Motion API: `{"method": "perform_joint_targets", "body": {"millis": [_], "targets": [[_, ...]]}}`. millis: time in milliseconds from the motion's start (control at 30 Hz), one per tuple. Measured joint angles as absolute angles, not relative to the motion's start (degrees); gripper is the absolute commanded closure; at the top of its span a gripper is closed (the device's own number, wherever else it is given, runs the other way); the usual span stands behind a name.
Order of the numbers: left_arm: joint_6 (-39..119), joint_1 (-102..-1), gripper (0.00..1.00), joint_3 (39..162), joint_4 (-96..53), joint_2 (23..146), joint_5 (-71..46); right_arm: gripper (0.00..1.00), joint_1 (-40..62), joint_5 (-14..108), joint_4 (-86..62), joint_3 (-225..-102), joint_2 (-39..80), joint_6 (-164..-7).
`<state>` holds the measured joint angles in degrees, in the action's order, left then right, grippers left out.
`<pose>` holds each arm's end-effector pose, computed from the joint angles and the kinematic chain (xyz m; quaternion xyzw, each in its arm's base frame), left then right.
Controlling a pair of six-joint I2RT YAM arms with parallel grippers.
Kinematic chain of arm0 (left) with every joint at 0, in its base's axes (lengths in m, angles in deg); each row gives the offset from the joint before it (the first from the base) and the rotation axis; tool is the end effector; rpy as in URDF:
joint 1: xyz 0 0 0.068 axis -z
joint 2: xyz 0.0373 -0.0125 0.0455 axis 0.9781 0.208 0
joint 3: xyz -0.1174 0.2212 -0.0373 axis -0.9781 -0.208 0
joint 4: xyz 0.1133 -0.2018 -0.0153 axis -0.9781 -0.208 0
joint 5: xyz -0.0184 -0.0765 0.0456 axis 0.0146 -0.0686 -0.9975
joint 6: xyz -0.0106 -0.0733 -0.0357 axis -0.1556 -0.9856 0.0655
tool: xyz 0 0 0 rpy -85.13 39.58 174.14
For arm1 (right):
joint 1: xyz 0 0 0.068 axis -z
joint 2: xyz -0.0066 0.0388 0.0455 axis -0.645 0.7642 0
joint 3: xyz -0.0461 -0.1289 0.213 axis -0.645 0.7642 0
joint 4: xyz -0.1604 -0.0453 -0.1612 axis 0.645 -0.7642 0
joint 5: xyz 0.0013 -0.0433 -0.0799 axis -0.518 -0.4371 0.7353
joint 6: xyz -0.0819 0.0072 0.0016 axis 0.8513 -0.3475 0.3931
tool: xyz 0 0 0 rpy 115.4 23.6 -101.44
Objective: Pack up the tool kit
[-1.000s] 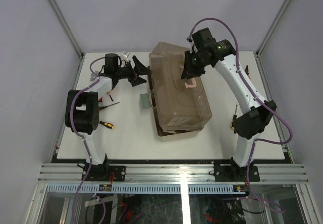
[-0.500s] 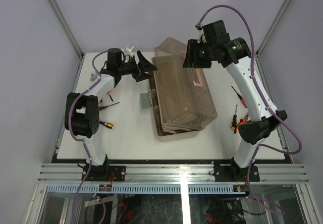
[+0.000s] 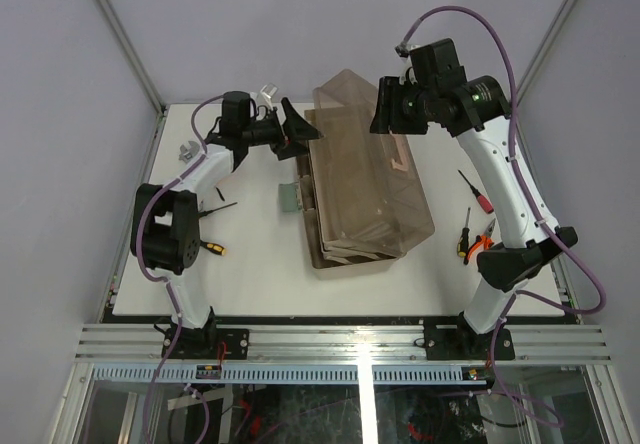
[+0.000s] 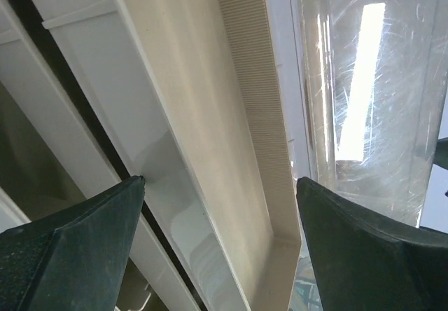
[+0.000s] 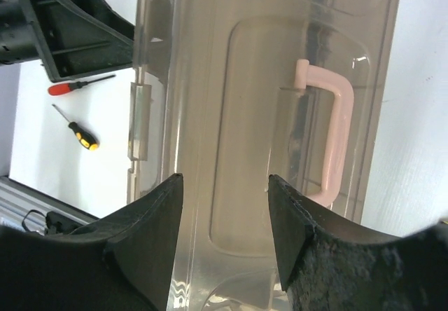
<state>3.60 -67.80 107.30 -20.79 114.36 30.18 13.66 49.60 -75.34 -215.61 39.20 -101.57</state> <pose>0.3951 -0.1277 0.2579 -0.0232 0.7914 -0.5556 0.2538 0.3029 0.1580 0.4189 -0.0494 0.8901 0.2229 0.3946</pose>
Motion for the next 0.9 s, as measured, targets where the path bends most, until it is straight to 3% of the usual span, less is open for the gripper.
{"method": "perform_joint_targets", "body": {"millis": [900], "targets": [[3.6,-66.4,0.11,108.5,-21.1,114.4,30.1,0.39,12.7,55.7,-81.7,-221.1,42.7,-97.2]]}}
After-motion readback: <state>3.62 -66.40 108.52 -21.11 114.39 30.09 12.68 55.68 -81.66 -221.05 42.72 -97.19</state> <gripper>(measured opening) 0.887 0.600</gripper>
